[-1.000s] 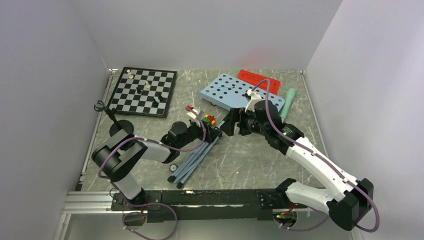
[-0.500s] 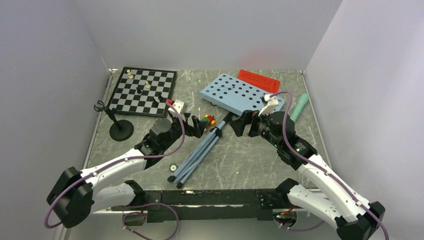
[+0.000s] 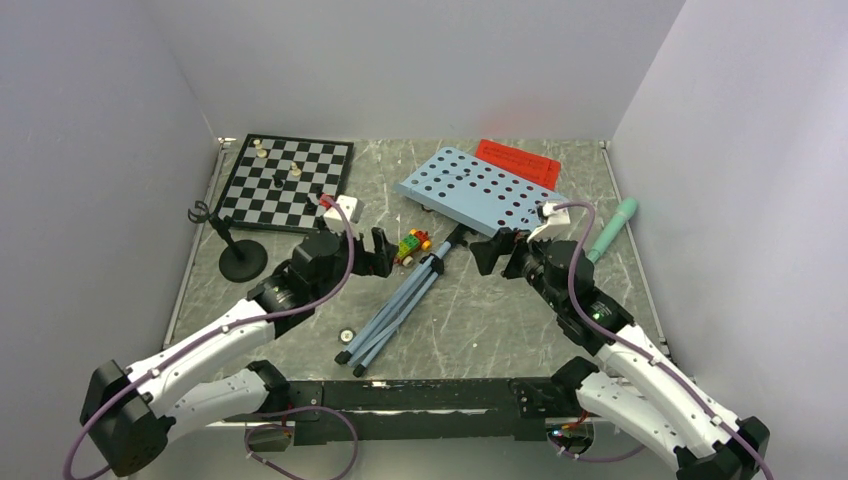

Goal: Pack up the instrument practice props

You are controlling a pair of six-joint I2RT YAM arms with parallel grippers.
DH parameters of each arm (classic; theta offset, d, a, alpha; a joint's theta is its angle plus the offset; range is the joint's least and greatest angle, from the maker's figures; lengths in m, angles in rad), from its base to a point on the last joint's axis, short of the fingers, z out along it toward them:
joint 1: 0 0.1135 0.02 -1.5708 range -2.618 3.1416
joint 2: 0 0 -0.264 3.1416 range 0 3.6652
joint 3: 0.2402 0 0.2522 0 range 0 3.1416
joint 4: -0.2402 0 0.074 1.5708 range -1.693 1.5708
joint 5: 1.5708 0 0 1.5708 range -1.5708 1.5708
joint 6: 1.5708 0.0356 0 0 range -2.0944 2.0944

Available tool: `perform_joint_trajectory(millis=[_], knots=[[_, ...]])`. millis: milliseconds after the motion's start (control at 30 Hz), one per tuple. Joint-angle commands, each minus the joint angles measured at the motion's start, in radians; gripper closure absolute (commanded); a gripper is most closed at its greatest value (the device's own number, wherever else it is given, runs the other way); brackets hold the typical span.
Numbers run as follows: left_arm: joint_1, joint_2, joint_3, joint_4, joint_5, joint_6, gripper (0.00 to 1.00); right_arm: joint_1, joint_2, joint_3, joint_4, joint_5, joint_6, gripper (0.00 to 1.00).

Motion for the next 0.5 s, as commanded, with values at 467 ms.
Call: perform_joint_trajectory(millis=[467], knots=[[-0.003,-0.028,0.108,-0.206,-0.070,-0.047,0.01,-0.001,0.015,-0.017,0.097,0.000,-0.035,0.00]])
